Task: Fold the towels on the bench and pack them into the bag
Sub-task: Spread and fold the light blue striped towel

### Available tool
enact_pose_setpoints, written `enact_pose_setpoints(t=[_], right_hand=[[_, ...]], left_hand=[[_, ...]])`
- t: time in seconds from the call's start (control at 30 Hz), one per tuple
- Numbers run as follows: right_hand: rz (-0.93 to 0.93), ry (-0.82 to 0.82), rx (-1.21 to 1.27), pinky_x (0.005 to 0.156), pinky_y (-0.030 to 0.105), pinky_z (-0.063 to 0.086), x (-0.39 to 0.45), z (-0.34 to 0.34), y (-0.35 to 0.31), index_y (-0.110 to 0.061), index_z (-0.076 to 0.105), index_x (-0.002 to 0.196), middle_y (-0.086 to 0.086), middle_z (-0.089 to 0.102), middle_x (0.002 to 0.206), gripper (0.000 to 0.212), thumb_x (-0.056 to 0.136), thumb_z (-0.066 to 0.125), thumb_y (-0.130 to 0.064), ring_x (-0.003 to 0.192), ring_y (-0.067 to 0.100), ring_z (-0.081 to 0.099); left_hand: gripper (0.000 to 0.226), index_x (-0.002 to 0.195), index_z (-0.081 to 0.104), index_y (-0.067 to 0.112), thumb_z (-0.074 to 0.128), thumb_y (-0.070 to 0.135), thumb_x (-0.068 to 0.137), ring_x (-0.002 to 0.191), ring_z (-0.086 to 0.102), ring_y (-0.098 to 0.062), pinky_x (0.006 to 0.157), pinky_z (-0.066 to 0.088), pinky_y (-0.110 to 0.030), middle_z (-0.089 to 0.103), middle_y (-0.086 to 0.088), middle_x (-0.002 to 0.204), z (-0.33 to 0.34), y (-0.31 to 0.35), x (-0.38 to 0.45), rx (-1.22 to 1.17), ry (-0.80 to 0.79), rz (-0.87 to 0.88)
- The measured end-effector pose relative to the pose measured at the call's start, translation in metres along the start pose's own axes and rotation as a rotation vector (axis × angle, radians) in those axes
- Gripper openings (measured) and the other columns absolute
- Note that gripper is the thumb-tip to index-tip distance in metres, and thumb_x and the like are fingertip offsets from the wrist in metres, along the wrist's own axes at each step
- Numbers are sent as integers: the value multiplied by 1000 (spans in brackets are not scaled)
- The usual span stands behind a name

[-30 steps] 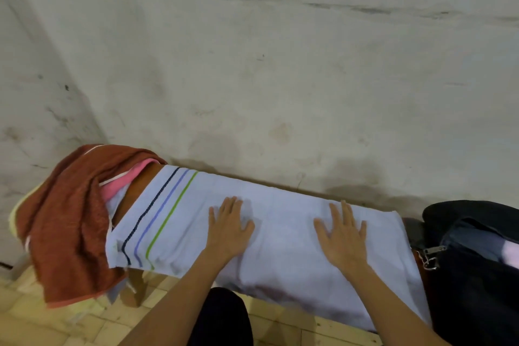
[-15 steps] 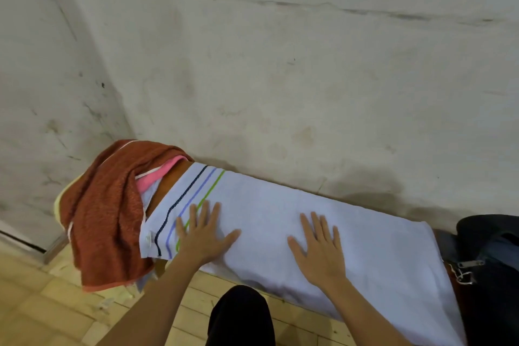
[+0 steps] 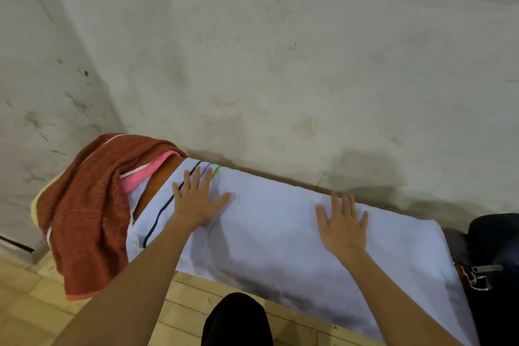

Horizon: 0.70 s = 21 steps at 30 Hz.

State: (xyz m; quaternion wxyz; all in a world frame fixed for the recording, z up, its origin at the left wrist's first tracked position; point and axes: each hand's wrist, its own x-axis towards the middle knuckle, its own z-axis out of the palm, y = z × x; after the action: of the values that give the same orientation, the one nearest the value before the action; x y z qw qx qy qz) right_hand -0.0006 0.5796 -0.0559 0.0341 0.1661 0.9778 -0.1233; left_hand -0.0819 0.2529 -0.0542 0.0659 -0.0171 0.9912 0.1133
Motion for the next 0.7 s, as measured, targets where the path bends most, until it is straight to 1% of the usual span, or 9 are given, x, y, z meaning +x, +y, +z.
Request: enact_pose_setpoints(t=[0.07, 0.17, 0.23, 0.3, 0.33, 0.37, 0.43, 0.47, 0.7], right_hand=[[85, 63, 12, 123, 50, 2, 10, -7, 26, -19, 13, 158, 5, 10, 166, 68, 101, 18, -56, 153, 20, 1], [149, 147, -1, 123, 49, 6, 20, -23, 61, -10, 26, 153, 11, 21, 162, 67, 102, 25, -53, 152, 24, 8], [174, 142, 9, 123, 47, 7, 28, -29, 90, -8, 29, 152, 13, 25, 160, 66, 103, 27, -52, 151, 26, 12], [182, 100, -4, 120, 49, 18, 32, -28, 118, -8, 38, 148, 14, 33, 155, 68, 101, 22, -55, 146, 29, 23], [178, 88, -23, 116, 51, 25, 33, -26, 130, -8, 45, 142, 15, 40, 149, 69, 99, 21, -56, 140, 32, 32], [190, 95, -39, 112, 51, 31, 32, -25, 141, -6, 52, 133, 18, 48, 141, 64, 99, 25, -53, 132, 36, 41], [229, 135, -62, 107, 51, 34, 28, -25, 156, -3, 60, 115, 23, 58, 125, 49, 100, 39, -44, 118, 41, 50], [234, 145, -78, 107, 50, 35, 28, -26, 162, -2, 61, 112, 24, 60, 121, 47, 99, 40, -43, 116, 42, 51], [248, 121, -94, 106, 44, 32, 34, -31, 175, -3, 57, 119, 24, 59, 123, 54, 100, 36, -49, 118, 39, 49]], left_hand=[[92, 157, -1, 32, 27, 82, 85, 151, -11, -27, 118, -5, -59, -9, -1, 165, -1, 9, 16, 4, -4, 31], [92, 157, 3, 33, 26, 83, 84, 151, -10, -27, 118, -6, -59, -6, 0, 166, -6, 15, 37, -14, -7, 2], [90, 156, 3, 35, 28, 83, 84, 151, -10, -27, 117, -6, -61, -7, 2, 165, -5, 13, 48, -34, -41, -24], [86, 156, 8, 37, 27, 82, 85, 151, -10, -26, 116, -8, -62, -6, 4, 165, -2, 7, 54, -17, -66, -37], [84, 155, 10, 38, 27, 82, 85, 151, -9, -25, 116, -10, -61, -5, 5, 165, 1, 3, 55, -6, -58, -40], [82, 155, 12, 38, 26, 81, 86, 151, -9, -24, 115, -11, -61, -4, 6, 165, 3, 0, 56, 4, -42, -39], [77, 154, 13, 40, 24, 79, 88, 152, -7, -22, 115, -10, -61, -1, 8, 165, 7, -7, 56, 23, -6, -35], [75, 154, 14, 40, 24, 77, 90, 152, -5, -22, 115, -8, -61, 2, 8, 165, 8, -10, 58, 28, 12, -31], [58, 140, 35, 33, 26, 67, 93, 150, 6, -23, 114, 2, -64, 23, 6, 157, 13, -20, 72, 27, 114, -16]])
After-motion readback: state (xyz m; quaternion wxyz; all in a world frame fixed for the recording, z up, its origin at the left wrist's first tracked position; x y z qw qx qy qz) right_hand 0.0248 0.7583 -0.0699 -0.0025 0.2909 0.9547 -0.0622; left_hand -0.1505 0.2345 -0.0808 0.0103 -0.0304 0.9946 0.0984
